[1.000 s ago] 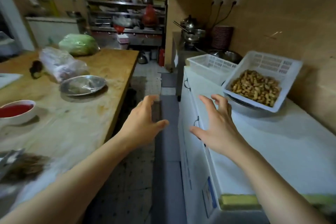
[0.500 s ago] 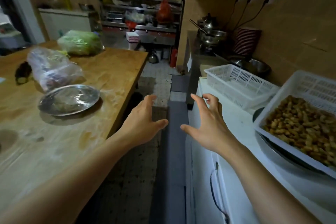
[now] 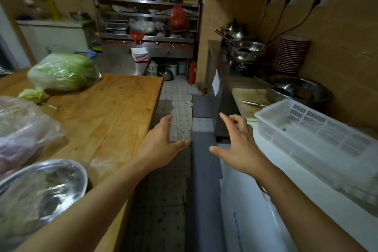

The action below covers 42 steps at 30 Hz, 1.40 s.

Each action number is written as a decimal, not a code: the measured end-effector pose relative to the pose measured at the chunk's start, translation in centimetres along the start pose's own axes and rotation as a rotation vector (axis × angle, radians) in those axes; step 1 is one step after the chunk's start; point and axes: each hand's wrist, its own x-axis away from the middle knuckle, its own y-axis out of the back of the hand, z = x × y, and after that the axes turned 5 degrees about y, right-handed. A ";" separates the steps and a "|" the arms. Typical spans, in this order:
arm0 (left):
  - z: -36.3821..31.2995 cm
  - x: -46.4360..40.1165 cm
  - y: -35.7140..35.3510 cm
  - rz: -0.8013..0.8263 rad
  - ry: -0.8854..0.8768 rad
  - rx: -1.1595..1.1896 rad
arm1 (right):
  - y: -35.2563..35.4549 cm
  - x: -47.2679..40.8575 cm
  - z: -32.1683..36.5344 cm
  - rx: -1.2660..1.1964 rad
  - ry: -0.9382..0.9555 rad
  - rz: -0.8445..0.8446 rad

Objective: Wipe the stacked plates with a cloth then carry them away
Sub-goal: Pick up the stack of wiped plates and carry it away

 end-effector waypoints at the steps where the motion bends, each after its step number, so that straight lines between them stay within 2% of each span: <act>1: 0.4 -1.9 -0.1 -0.001 0.008 0.000 | -0.5 -2.1 -0.6 0.002 -0.001 0.005; 8: 0.8 -17.6 -1.7 -0.025 0.064 0.009 | -3.4 -18.8 -6.3 -0.074 0.058 0.036; 19: -2.2 -41.3 -1.2 -0.037 0.177 0.032 | -3.2 -43.9 -14.2 -0.128 0.111 0.115; 27: 0.4 -58.9 -1.8 -0.050 0.181 0.086 | -6.9 -60.9 -18.4 -0.095 0.126 0.128; 35: 2.2 -79.9 1.9 -0.051 0.171 0.101 | -8.7 -80.8 -20.4 -0.111 0.131 0.120; 42: 5.7 -92.9 3.5 -0.074 0.229 0.118 | -12.3 -95.3 -22.4 -0.124 0.155 0.175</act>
